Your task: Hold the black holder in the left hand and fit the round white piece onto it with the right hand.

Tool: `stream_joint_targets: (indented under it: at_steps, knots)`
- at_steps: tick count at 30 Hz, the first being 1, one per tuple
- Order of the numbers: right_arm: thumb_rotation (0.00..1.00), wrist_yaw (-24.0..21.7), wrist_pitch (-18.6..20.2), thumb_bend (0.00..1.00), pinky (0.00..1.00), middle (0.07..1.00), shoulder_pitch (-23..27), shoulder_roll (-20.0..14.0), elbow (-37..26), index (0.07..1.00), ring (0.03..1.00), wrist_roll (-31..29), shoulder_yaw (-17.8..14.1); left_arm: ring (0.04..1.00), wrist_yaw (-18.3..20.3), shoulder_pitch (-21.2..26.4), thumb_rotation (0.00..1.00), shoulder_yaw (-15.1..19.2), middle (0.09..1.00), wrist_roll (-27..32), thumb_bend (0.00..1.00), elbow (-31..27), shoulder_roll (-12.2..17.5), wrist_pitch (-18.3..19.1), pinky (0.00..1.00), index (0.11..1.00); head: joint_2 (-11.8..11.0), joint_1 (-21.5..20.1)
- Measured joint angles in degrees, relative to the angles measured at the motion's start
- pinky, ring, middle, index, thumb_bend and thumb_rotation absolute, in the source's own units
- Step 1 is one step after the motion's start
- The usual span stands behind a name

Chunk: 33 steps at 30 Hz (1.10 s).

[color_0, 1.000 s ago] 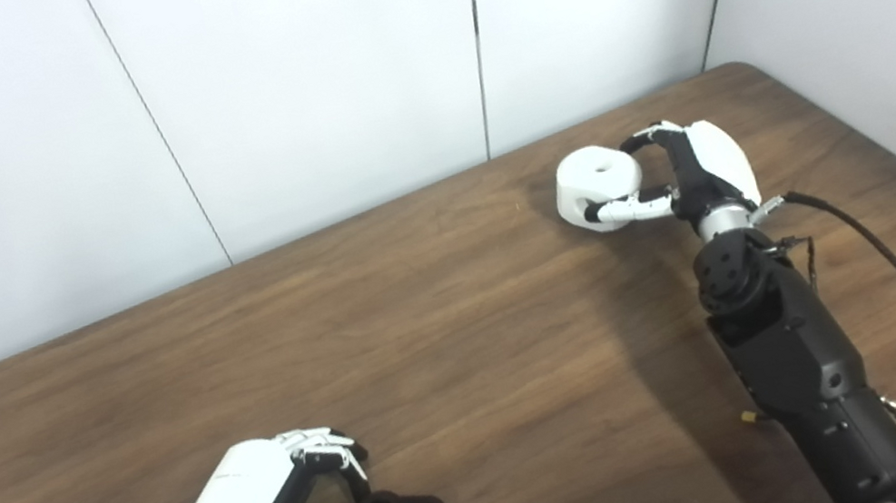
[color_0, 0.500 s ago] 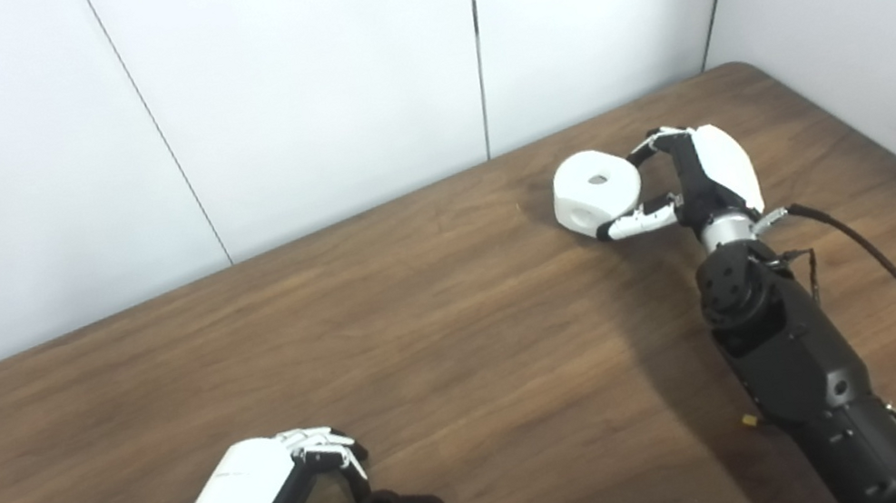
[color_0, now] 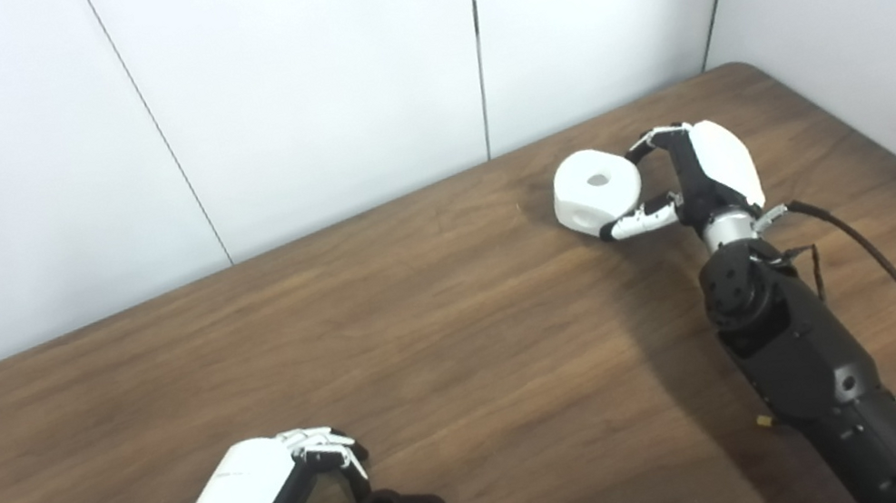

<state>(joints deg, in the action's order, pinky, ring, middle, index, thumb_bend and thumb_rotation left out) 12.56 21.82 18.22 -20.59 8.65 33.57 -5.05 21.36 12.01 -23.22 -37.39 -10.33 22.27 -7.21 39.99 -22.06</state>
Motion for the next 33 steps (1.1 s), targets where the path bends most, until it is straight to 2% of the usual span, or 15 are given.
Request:
stream_joint_targets:
  at_steps: [4,11,13,15,20,24,33]
  knots:
    - [0.13,-0.31,0.15,0.52,1.0,0.818,-0.45,0.07,-0.96,0.483,0.933,-1.84,-0.2,0.806,-0.01,-0.04,0.05,0.01,0.734,-0.04,0.52,-0.01,-0.01,0.0,0.83,0.484,0.0,0.26]
    - [0.14,-3.54,1.89,0.53,1.0,0.816,-2.73,0.26,-8.4,0.483,0.925,-5.08,-0.41,0.804,-0.29,-0.2,0.05,0.0,0.734,-0.05,0.52,0.03,-0.19,-0.17,0.84,0.484,0.0,1.58]
    - [0.14,-4.8,3.29,0.53,0.93,0.813,-2.94,0.26,-10.43,0.483,0.908,-5.71,-0.54,0.804,-0.3,-0.23,0.05,-0.02,0.733,-0.07,0.52,0.03,-0.21,-0.18,0.84,0.484,-0.09,2.11]
    - [0.14,-6.52,4.33,0.53,0.91,0.808,-3.33,0.27,-13.31,0.482,0.897,-6.4,-0.5,0.803,-0.39,-0.25,0.05,-0.03,0.733,-0.14,0.52,0.06,-0.23,-0.21,0.84,0.484,-0.09,2.46]
    - [0.14,-11.92,5.02,0.53,0.87,0.787,-4.42,0.15,-18.54,0.481,0.851,-7.44,-0.2,0.805,-0.4,-0.26,0.05,-0.15,0.737,-0.8,0.52,0.08,-0.34,-0.1,0.84,0.485,0.0,3.78]
    - [0.14,-17.79,5.26,0.53,0.91,0.794,-5.14,0.47,-21.73,0.481,0.857,-7.17,-1.4,0.808,-0.4,-0.25,0.05,-0.16,0.738,-0.88,0.52,0.08,-0.5,-0.02,0.85,0.485,0.09,4.31]
    - [0.14,-31.7,5.46,0.53,0.9,0.784,-6.86,4.29,-31.07,0.48,0.857,-1.3,-2.75,0.818,-0.42,-0.27,0.05,-0.41,0.746,-1.04,0.52,0.13,-1.0,0.68,0.85,0.485,0.44,7.99]
